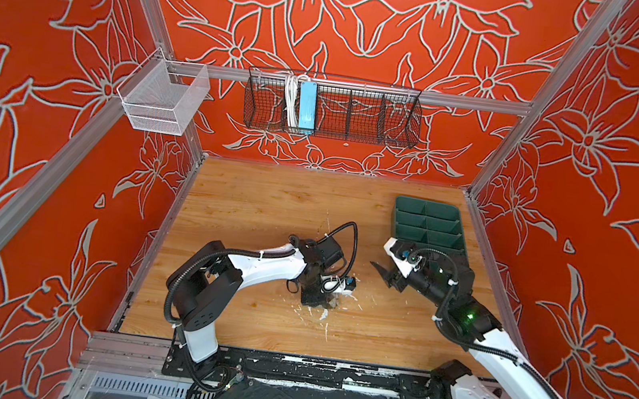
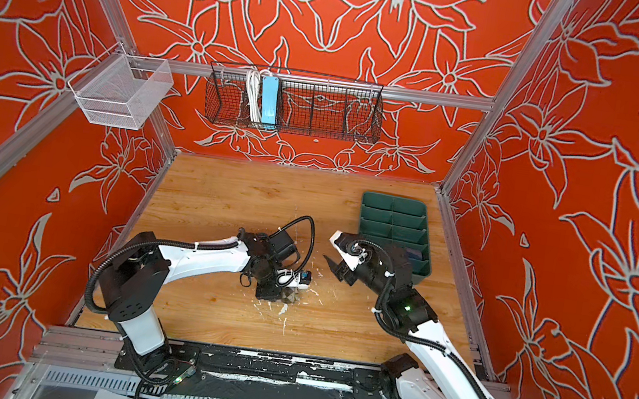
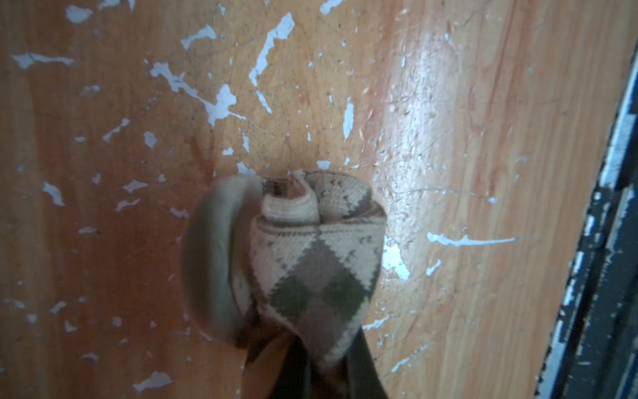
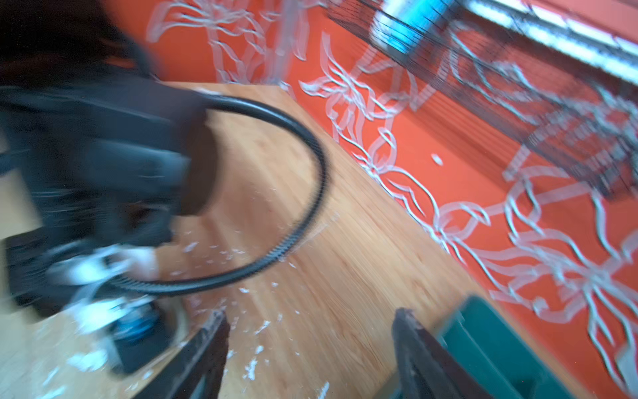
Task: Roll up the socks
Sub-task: 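Withdraw the right gripper toward the green tray while the left gripper holds the roll, then bring the right gripper to the roll beside the left gripper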
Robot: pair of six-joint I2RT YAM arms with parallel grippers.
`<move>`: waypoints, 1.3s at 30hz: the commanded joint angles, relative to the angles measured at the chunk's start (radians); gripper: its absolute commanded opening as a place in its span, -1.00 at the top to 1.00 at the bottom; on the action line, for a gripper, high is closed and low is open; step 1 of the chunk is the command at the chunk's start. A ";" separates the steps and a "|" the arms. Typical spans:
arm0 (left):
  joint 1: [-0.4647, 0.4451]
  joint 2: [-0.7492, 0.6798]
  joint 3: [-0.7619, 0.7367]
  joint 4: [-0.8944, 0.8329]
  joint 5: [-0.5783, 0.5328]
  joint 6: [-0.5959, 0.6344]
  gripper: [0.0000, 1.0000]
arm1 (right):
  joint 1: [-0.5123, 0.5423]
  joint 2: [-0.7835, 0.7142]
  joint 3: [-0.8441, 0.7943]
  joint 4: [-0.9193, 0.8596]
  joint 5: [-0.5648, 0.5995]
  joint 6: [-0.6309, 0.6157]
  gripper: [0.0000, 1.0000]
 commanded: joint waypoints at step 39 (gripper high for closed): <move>0.068 0.148 0.155 -0.210 0.060 -0.033 0.66 | 0.539 0.759 -0.002 0.147 0.515 -0.340 1.00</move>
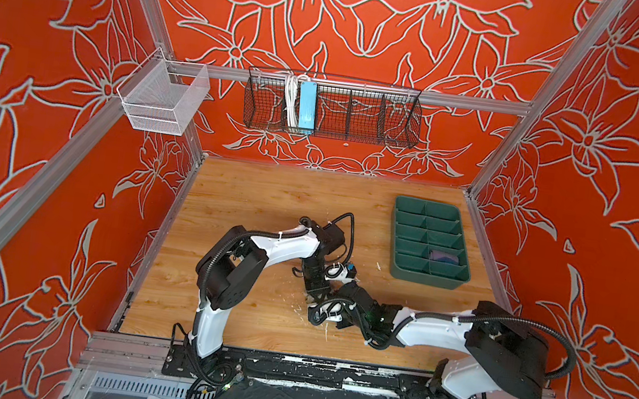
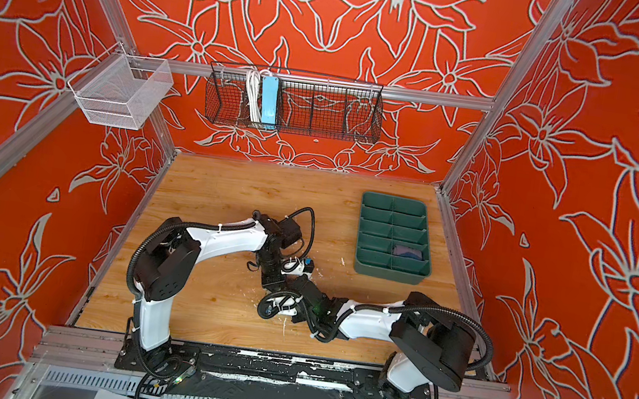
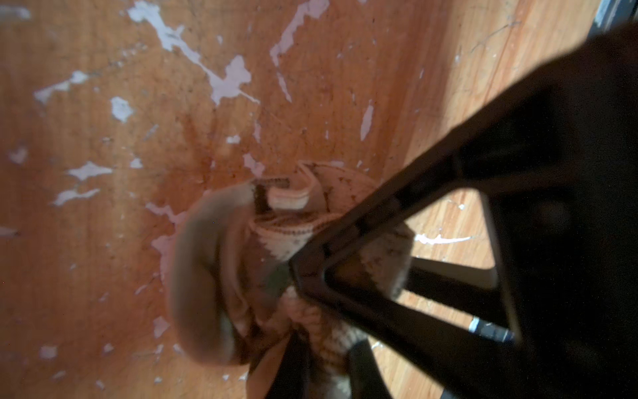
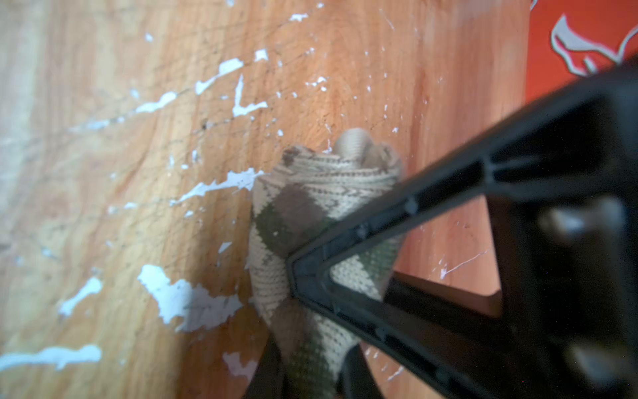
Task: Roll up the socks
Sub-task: 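Bring the right gripper to the roll beside the left gripper, then roll the sock end further with the right gripper while the left gripper lifts away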
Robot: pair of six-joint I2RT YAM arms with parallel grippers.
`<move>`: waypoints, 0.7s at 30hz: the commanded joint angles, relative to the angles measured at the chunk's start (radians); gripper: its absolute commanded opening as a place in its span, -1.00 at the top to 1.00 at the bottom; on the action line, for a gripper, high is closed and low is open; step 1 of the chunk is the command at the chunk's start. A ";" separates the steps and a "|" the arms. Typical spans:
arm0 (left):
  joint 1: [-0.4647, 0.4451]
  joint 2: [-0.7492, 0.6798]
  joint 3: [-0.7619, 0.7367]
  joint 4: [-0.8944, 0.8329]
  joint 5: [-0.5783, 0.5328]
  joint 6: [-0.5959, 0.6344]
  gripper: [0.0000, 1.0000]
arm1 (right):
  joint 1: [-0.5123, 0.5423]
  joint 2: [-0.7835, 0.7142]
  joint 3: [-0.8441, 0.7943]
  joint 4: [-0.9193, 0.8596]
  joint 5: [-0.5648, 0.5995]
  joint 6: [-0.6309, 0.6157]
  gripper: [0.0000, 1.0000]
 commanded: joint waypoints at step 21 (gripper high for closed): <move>-0.008 -0.912 -0.573 0.637 -0.682 -0.006 -0.07 | -0.004 0.049 0.247 -0.684 -0.229 0.247 1.00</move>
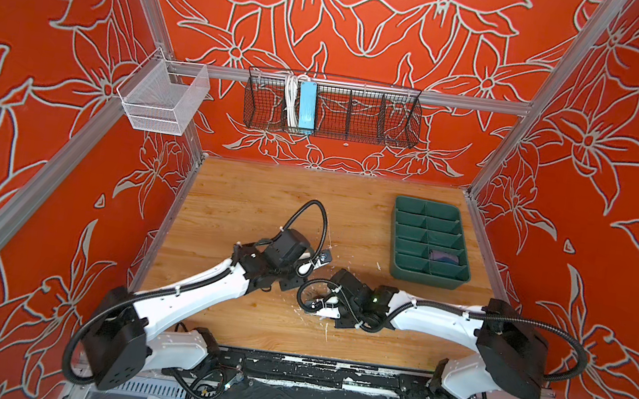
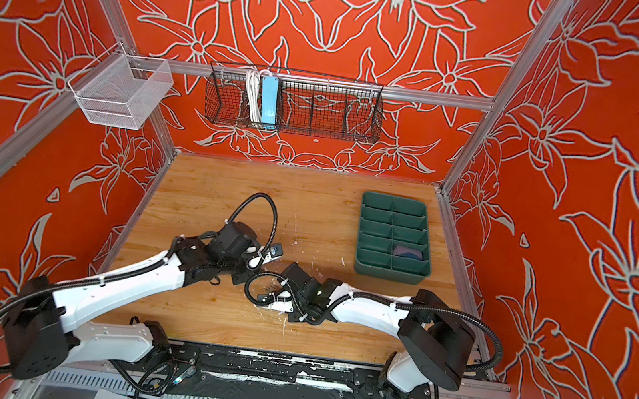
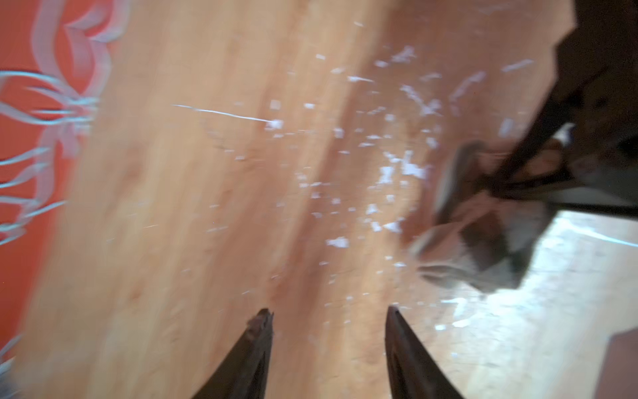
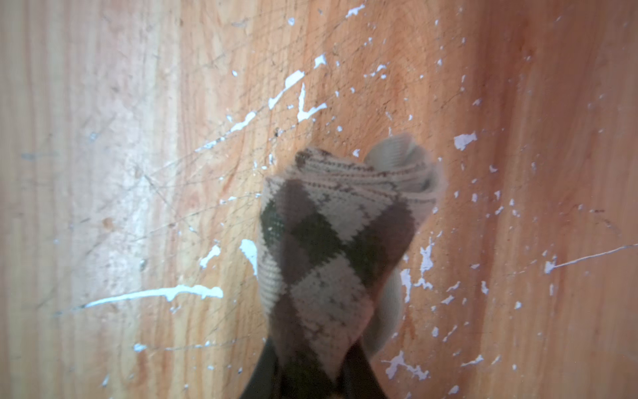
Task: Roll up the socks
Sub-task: 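Roll the sock end further with the right gripper while the left gripper lifts away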
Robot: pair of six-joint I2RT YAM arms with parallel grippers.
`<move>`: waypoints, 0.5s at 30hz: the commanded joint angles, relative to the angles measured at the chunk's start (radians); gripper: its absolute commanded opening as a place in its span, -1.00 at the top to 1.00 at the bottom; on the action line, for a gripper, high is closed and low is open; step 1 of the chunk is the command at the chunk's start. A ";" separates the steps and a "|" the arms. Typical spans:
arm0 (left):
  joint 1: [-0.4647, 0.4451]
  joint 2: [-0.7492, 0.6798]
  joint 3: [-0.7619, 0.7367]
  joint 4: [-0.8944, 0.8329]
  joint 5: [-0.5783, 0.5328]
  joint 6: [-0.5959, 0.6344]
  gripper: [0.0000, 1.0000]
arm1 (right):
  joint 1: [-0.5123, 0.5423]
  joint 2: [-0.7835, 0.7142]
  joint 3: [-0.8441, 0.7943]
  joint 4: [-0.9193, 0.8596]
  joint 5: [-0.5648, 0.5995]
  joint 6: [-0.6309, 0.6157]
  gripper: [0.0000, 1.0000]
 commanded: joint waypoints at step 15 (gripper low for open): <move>0.001 -0.663 -0.050 -0.199 0.222 0.568 -0.54 | -0.173 0.324 0.371 -0.510 -0.558 0.061 1.00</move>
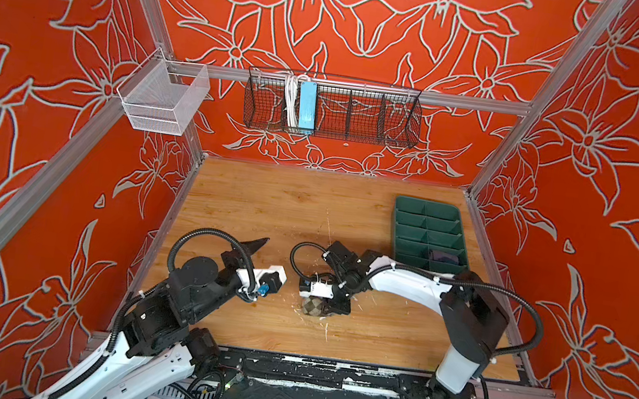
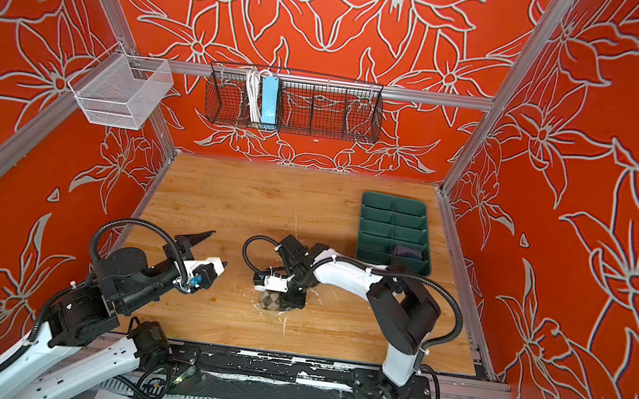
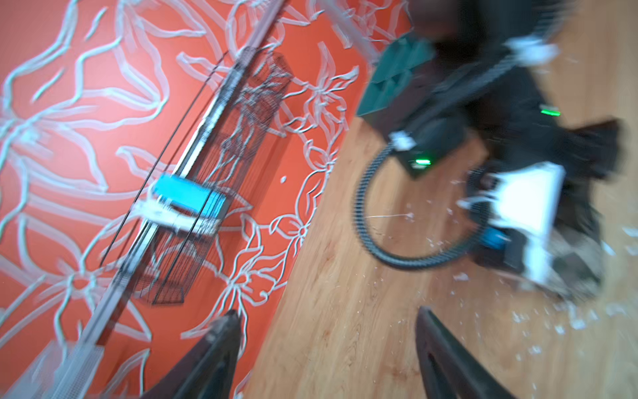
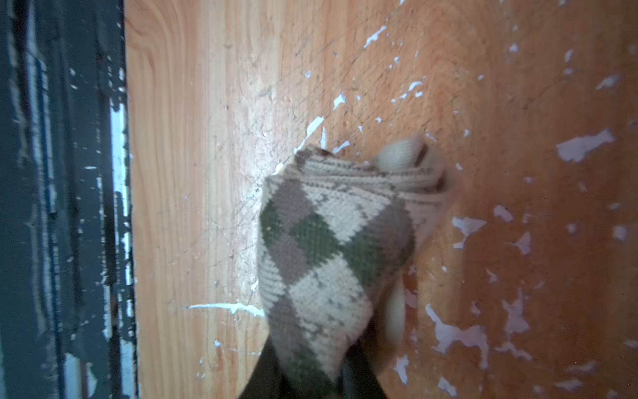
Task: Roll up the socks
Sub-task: 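Roll the sock end further with the right gripper while the left gripper lifts away, then pinch the roll with the left gripper beside the right gripper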
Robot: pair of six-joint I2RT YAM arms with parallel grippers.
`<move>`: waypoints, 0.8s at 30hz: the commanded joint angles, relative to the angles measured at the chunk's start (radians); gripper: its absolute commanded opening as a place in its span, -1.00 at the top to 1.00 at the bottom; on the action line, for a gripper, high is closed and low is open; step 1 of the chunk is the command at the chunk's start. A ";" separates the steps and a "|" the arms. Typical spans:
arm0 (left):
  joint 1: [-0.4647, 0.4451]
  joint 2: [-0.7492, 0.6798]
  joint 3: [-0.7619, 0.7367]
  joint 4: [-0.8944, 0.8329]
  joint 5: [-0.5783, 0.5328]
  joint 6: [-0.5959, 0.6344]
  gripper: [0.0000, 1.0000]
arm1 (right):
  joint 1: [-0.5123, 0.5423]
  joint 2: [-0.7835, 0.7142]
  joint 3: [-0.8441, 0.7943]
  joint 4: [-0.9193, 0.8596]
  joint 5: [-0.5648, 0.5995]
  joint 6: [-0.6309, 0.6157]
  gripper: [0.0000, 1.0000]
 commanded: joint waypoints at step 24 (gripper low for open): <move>-0.364 0.834 -0.184 0.372 -0.122 -0.096 -0.29 | -0.055 0.140 0.122 -0.178 -0.136 -0.075 1.00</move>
